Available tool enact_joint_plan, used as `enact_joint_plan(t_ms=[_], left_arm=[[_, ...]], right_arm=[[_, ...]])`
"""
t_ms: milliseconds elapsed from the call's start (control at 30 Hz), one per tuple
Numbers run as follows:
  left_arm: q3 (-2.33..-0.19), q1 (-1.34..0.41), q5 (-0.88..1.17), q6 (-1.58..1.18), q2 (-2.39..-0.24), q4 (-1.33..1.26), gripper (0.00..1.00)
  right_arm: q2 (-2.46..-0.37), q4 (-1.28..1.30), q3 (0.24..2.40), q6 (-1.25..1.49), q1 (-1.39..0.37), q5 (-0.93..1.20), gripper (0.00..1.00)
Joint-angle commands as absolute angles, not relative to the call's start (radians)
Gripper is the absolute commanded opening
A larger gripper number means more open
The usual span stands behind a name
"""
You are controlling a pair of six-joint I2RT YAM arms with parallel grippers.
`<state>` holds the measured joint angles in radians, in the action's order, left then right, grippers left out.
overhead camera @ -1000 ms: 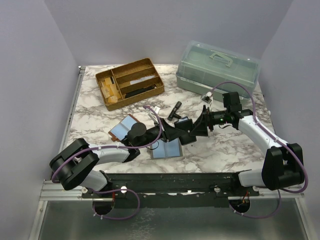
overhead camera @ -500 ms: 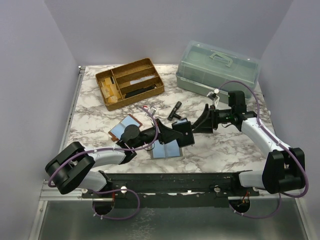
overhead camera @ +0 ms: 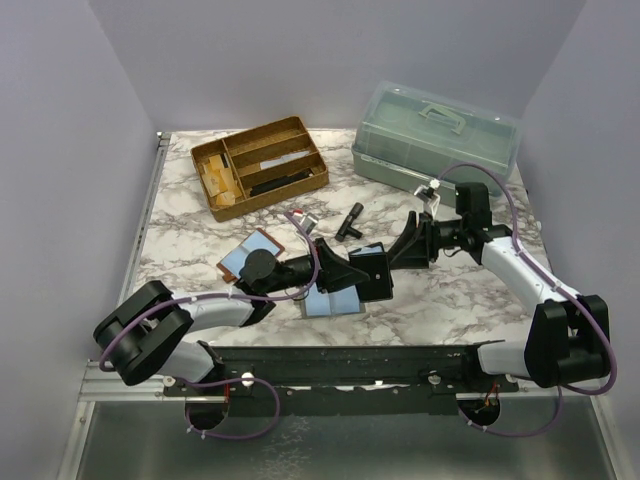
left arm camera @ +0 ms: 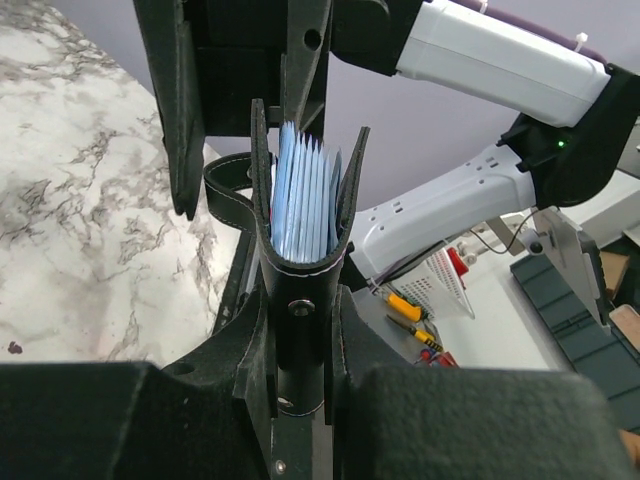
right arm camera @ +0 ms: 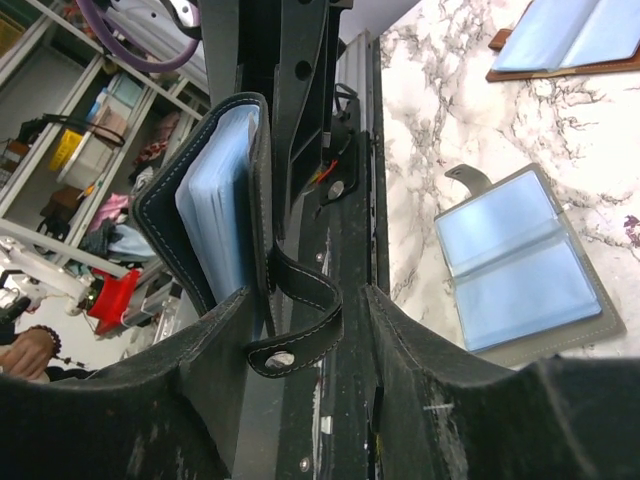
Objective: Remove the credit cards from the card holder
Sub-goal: Open the card holder.
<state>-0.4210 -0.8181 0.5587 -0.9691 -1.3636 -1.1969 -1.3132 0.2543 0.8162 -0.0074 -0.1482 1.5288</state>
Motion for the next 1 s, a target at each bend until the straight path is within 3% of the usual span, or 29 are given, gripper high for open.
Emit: enact_joint_plan(t_ms=[0,233,300,367,433,467,600,700,833,967], left_arm=[[-0.473,-0.816,0.611,-0.973,-1.399,-1.312,0.00],[-0.520,-0.812,0.600,-0.968,-1.475,-1.325,0.00],[-0.528,-0.807,0.595,-0.968,-1.490,-1.327,0.02],[-0.532,-0.803,0.585,-0.969,-1.500,-1.330,0.05],[-0.525,-0.800,0.551,-0.982,-1.505,-1.328,0.16],[-0.516,-0.795,0.524,-0.995,-1.503,-1.324,0.26],[-0.440,-0.757,0.370,-1.017,-1.438,-1.221,0.62],[-0.369,-0.747,0.211,-0.973,-1.317,-1.040,0.79],[-0.308,-0.749,0.058,-0.944,-1.144,-0.822,0.93],[-0.299,-0.752,0.066,-0.943,-1.111,-0.801,0.95]], right_arm=[[-1.291,0.226,0.800,-0.003,-0.149,1.653,0.52],[-1.269,0.221,0.792,-0.003,-0.165,1.698,0.50],[-1.268,0.221,0.794,-0.002,-0.167,1.700,0.37],[-1.271,0.222,0.799,-0.003,-0.167,1.702,0.17],[-1.271,0.229,0.805,-0.004,-0.167,1.692,0.04],[-1.266,0.247,0.813,-0.023,-0.167,1.675,0.02],[-1.250,0.368,0.854,-0.134,-0.164,1.443,0.00],[-1.225,0.360,0.854,-0.139,-0.153,1.251,0.00],[-1.172,0.315,0.829,-0.122,-0.152,1.095,0.00],[-1.183,0.320,0.831,-0.129,-0.152,1.068,0.00]])
